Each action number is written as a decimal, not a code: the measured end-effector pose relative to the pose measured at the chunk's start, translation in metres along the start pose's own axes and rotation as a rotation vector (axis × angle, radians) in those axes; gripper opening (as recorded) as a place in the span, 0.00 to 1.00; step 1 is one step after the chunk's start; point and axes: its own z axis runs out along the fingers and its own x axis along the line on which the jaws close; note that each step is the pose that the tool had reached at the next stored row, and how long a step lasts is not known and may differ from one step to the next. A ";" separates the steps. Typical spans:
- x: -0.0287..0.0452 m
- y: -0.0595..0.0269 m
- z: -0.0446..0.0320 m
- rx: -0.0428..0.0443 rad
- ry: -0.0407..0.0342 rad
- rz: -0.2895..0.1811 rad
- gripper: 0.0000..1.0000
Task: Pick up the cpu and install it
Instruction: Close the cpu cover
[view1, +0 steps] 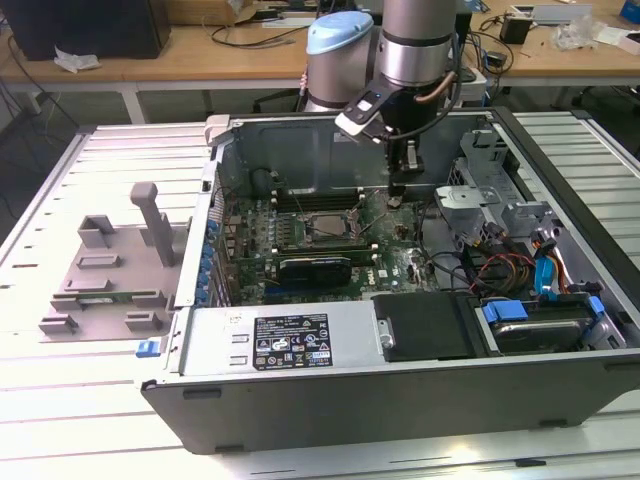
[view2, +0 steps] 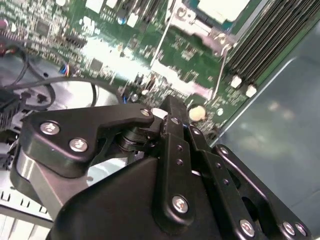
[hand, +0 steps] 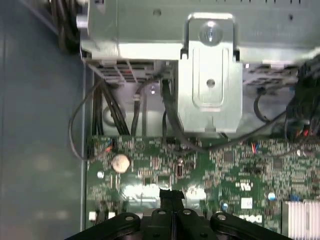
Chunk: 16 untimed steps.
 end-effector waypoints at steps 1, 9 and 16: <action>0.0000 0.0017 0.0007 0.0001 0.0000 0.000 0.11; 0.0001 0.0021 0.0177 0.0001 -0.0001 0.000 0.11; 0.0008 0.0018 0.0201 0.0001 0.0001 0.000 0.11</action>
